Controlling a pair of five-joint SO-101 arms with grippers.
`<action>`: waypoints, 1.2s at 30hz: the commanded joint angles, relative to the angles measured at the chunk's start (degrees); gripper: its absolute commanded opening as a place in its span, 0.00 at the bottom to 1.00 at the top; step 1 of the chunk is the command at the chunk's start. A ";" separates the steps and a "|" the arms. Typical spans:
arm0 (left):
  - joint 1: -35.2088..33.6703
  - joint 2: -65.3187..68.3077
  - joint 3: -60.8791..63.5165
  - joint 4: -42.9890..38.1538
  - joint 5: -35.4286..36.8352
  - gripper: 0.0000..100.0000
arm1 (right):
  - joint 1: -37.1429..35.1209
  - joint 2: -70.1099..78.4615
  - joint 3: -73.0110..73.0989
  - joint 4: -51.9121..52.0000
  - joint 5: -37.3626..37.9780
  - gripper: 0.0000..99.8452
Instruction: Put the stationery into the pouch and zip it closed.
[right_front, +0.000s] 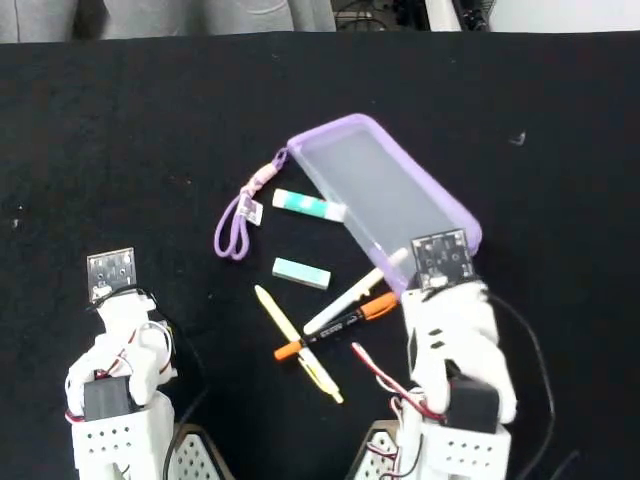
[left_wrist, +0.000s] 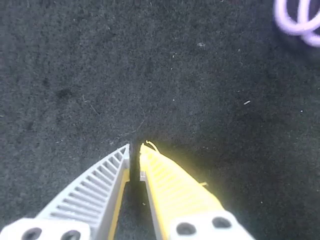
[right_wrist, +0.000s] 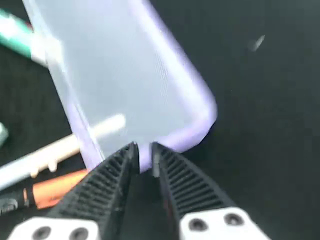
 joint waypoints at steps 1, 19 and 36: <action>-0.40 -0.44 1.36 -1.05 -0.18 0.05 | -0.97 -3.65 -8.40 -0.35 -0.97 0.15; -0.48 -0.44 1.36 -1.05 -0.18 0.05 | -13.89 60.44 -50.51 -2.02 -5.45 0.16; -0.48 -0.44 1.36 -1.05 -0.18 0.05 | -15.74 114.68 -95.69 -1.58 -3.96 0.15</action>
